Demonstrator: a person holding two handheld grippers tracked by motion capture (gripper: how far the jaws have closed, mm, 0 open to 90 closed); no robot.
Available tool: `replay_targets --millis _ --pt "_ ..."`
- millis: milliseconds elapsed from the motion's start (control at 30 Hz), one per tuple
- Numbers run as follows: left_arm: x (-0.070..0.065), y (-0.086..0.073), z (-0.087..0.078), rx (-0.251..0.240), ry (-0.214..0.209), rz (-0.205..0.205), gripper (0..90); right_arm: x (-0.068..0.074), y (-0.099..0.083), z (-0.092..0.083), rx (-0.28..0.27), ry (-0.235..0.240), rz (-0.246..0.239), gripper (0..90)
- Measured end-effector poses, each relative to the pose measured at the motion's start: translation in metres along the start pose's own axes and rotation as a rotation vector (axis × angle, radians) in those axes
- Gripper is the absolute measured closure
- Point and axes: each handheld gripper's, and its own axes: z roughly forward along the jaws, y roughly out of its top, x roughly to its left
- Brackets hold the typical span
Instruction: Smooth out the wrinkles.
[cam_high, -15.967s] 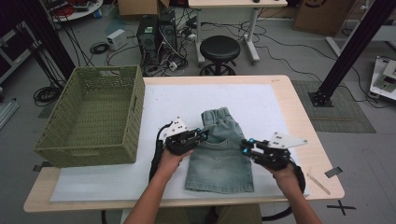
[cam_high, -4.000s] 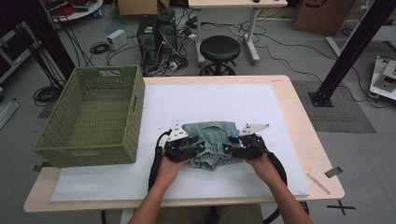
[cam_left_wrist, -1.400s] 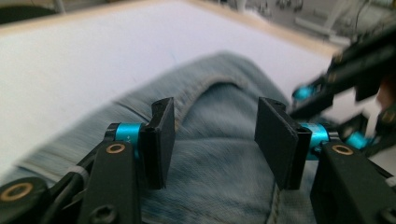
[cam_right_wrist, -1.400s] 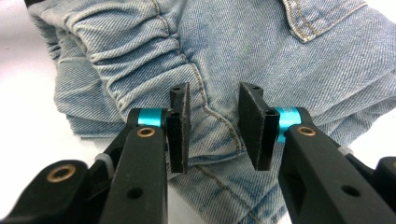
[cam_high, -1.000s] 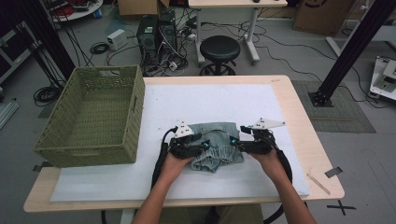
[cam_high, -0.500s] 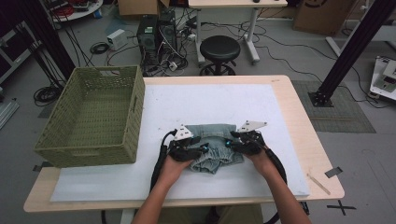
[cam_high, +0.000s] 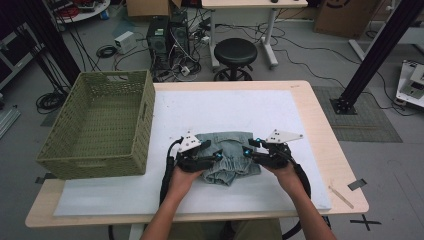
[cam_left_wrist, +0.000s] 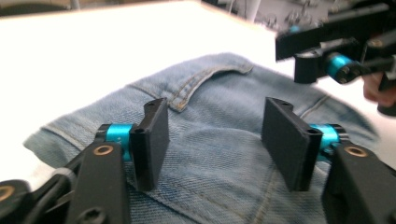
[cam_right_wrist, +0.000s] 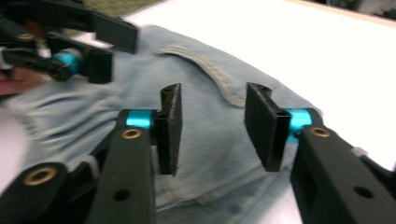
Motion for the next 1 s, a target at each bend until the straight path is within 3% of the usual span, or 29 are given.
replay_targets --millis 200,267,467,533,567,633,667,733,833,1000 --pt "0.004 0.001 -0.006 -0.016 0.007 -0.004 37.1 0.007 -0.008 0.011 0.114 0.016 -0.039 60.9" --pt "0.006 0.001 -0.008 -0.023 0.005 -0.009 35.6 0.008 -0.013 0.015 0.17 0.044 -0.033 64.4" --pt "0.009 0.003 -0.017 -0.057 0.008 -0.016 30.0 0.006 -0.017 0.014 0.201 0.07 -0.014 67.0" --pt "0.008 0.004 -0.019 -0.079 0.004 -0.019 26.2 0.007 -0.016 0.012 0.19 0.062 -0.027 65.9" --pt "0.007 0.004 -0.021 -0.087 0.002 -0.013 23.8 0.008 -0.015 0.01 0.172 0.052 -0.034 60.9" --pt "0.006 0.005 -0.023 -0.099 -0.001 -0.008 21.6 0.007 -0.014 0.003 0.1 0.035 -0.016 48.1" --pt "0.005 0.006 -0.024 -0.101 -0.006 -0.002 21.6 0.007 -0.014 -0.001 0.068 0.035 0.008 46.4" --pt "0.004 0.007 -0.026 -0.108 -0.009 0.006 21.6 0.005 -0.014 -0.009 0.007 0.015 0.01 38.7" --pt "0.002 0.009 -0.03 -0.124 -0.027 0.023 21.6 0.001 -0.014 -0.024 -0.059 -0.008 -0.001 36.8" --pt "0.002 0.011 -0.032 -0.139 -0.047 0.029 21.7 -0.009 -0.018 -0.044 -0.064 -0.051 -0.005 26.4"
